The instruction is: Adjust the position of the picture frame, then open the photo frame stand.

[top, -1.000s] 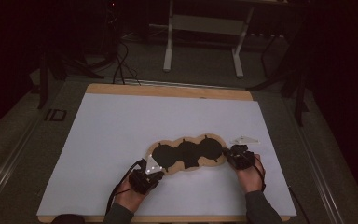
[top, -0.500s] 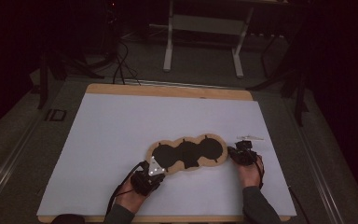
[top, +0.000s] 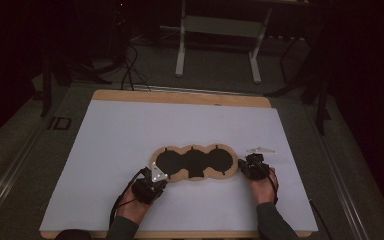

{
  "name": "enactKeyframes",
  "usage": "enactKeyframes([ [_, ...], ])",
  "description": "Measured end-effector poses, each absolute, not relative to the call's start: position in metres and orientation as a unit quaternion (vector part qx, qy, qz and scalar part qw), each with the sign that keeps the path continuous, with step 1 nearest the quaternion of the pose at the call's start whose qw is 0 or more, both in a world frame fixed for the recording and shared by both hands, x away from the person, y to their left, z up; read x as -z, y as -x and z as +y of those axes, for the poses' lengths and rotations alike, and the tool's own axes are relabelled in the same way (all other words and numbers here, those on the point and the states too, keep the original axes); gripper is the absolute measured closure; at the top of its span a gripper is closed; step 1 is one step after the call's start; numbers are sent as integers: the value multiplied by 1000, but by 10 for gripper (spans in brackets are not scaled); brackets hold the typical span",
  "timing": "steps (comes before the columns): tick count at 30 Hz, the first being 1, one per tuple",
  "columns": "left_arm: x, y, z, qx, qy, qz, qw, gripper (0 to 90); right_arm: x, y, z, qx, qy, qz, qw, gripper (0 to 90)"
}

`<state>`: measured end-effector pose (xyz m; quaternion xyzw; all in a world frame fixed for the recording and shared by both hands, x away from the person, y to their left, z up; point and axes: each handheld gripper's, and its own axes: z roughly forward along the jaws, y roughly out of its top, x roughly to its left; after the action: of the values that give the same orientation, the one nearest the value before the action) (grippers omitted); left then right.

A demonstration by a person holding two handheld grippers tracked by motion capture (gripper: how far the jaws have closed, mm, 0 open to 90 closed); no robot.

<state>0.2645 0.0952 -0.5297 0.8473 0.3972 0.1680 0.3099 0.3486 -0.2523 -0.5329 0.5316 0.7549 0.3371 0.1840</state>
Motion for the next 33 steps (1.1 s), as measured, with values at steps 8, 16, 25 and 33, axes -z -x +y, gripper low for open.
enactKeyframes([
  [8, 529, -271, 105, -173, -839, 416, 305, 886, 528, -341, -246, -349, -514, 764, 176, 900],
  [16, 529, -273, 108, -166, -836, 420, 312, 864, 528, -339, -245, -347, -508, 769, 174, 900],
  [25, 526, -273, 112, -155, -829, 421, 333, 848, 529, -338, -245, -341, -503, 774, 178, 891],
  [33, 523, -271, 113, -147, -822, 418, 357, 800, 529, -338, -245, -331, -503, 776, 186, 826],
])
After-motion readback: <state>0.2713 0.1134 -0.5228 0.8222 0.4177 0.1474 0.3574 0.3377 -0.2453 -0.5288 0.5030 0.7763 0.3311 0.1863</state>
